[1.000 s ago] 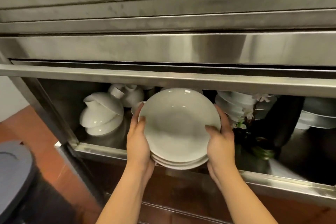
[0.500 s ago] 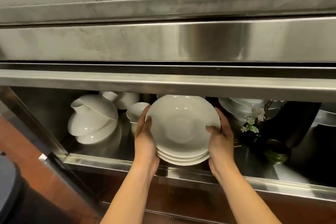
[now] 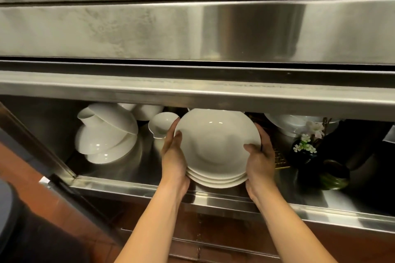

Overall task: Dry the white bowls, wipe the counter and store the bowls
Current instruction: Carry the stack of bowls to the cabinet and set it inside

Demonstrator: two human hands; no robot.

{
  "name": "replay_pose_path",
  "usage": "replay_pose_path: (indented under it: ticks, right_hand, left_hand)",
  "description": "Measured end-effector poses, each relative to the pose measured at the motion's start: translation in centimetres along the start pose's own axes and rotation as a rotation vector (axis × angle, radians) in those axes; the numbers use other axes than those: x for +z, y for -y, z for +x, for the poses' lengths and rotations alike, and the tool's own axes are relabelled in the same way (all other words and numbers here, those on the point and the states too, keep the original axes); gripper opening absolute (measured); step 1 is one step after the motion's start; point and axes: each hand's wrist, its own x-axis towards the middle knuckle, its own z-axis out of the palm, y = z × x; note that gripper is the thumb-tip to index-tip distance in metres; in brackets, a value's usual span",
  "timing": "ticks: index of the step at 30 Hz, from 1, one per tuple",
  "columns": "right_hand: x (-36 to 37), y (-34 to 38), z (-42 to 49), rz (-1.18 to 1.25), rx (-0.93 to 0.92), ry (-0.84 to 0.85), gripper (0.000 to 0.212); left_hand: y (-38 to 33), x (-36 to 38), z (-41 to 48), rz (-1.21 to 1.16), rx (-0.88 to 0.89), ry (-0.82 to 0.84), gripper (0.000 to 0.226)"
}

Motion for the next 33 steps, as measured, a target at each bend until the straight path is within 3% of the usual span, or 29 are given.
replay_pose_path:
  ticks: [18,27,30,33]
  right_hand:
    - [-0.5,-1.3,0.0,-0.021,0.003,-0.050,0.069]
    - [-1.1,-1.3,0.3,-0.082,-0.006,0.012,0.057]
    - [-2.0,-0.2,0.0,-0.270,-0.197,0.024,0.048]
    - [-2.1,2.3,-0.9,-0.368,-0.488,0.098,0.048]
  left_hand:
    - [1.2,-0.3,-0.5,0.046,-0.004,-0.036,0.033]
    - [1.0,-0.8,-0.4,0.147,0.050,-0.010,0.032]
    - [0.2,-1.4,-0.5,0.220,0.154,-0.026,0.028]
    - [-2.0,-2.3,-1.0,0.257,0.408,-0.046,0.039]
